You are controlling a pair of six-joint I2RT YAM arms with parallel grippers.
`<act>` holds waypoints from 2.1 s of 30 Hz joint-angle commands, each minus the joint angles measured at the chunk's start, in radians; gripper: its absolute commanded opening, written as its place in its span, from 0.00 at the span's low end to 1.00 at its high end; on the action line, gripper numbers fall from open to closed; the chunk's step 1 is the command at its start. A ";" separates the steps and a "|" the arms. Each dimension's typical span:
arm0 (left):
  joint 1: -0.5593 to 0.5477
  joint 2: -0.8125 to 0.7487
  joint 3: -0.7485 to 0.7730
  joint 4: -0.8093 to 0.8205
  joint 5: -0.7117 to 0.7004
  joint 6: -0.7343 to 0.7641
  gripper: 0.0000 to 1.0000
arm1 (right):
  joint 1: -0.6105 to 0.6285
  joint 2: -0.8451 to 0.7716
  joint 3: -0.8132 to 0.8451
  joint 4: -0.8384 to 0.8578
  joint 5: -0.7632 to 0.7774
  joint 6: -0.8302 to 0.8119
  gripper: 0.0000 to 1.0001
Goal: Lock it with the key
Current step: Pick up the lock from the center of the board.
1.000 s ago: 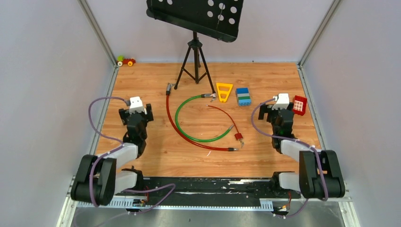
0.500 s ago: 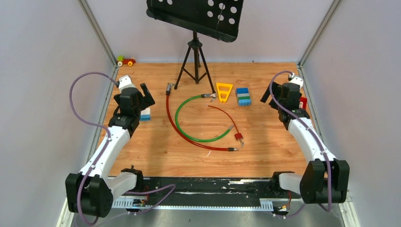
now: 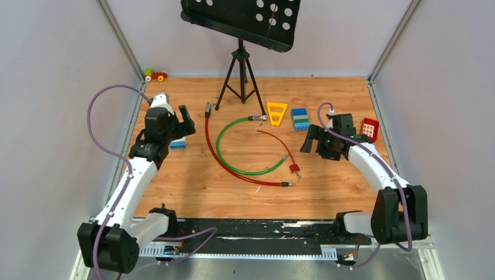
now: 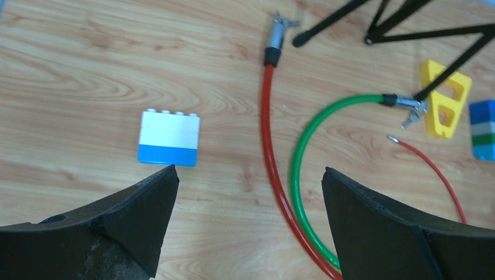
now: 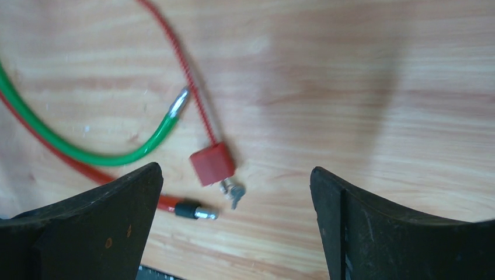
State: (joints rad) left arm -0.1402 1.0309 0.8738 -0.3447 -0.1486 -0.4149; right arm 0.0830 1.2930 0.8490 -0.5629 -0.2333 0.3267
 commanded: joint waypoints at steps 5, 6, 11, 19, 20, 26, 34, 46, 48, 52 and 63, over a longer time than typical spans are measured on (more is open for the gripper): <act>0.005 -0.018 -0.056 0.118 0.182 0.061 1.00 | 0.328 -0.026 -0.070 0.030 0.098 -0.025 0.94; 0.005 -0.020 -0.059 0.122 0.178 0.056 1.00 | 0.339 -0.017 -0.074 0.038 0.102 -0.029 0.90; 0.005 -0.028 -0.068 0.135 0.205 0.052 1.00 | 0.342 0.061 -0.061 0.068 0.109 -0.044 0.66; 0.006 -0.041 -0.067 0.117 0.188 0.054 1.00 | 0.342 0.216 0.027 0.056 0.119 -0.105 0.60; 0.005 -0.043 -0.066 0.114 0.186 0.056 1.00 | 0.341 0.227 0.033 0.056 0.123 -0.111 0.60; 0.005 -0.051 -0.067 0.107 0.168 0.058 1.00 | 0.342 0.268 0.052 0.056 0.146 -0.123 0.54; 0.005 -0.047 -0.065 0.107 0.169 0.055 1.00 | 0.341 0.281 0.032 0.048 0.146 -0.122 0.52; 0.005 -0.042 -0.067 0.102 0.172 0.053 1.00 | 0.342 0.260 0.008 0.043 0.158 -0.117 0.40; 0.006 -0.039 -0.066 0.106 0.180 0.050 1.00 | 0.342 0.243 0.008 0.045 0.153 -0.119 0.33; 0.005 -0.041 -0.065 0.124 0.229 0.051 1.00 | 0.343 0.198 0.013 0.047 0.122 -0.120 0.14; -0.079 -0.097 -0.015 0.134 0.335 0.084 0.97 | 0.355 -0.089 -0.024 0.100 0.104 -0.129 0.00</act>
State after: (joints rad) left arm -0.1669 0.9775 0.8055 -0.2466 0.1345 -0.3588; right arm 0.4301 1.3331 0.8310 -0.5232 -0.1230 0.2134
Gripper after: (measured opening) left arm 0.977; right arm 0.397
